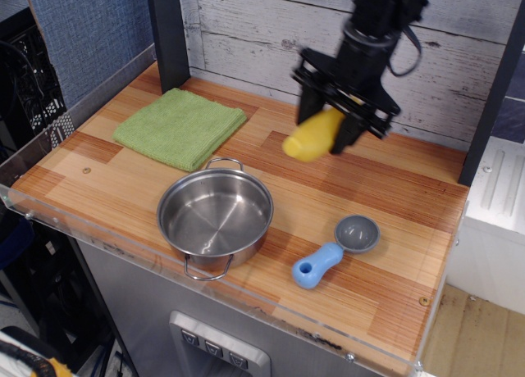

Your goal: Move the banana and place above the bowl slightly right

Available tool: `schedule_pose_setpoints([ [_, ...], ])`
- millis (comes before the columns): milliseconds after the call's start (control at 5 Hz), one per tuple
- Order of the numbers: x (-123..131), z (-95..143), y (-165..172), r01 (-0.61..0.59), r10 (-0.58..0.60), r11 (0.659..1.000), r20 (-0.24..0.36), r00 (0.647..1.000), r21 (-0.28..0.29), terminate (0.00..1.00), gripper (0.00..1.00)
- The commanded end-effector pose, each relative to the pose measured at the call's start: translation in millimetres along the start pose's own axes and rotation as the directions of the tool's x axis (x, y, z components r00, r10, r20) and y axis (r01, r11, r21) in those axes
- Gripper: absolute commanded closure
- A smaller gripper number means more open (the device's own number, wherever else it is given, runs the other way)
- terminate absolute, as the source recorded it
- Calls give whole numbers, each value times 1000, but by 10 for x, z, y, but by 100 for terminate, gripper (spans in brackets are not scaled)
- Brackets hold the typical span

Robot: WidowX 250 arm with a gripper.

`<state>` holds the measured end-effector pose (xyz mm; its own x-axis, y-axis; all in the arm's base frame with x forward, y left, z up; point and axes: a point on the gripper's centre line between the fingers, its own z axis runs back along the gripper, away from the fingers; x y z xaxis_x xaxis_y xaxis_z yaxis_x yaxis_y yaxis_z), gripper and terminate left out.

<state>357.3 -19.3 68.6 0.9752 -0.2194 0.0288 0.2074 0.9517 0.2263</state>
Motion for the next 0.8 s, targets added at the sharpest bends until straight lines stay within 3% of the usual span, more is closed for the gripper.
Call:
schedule_pose_setpoints([
  [0,-32,-369,28,0,7,994,63,998,-105,0,100],
  [400,72,-553,-96,-3,13,978,50,999,-207,0,100],
  [600,47,-571,-106,-5,11,978,29,1000,-210,0,100],
])
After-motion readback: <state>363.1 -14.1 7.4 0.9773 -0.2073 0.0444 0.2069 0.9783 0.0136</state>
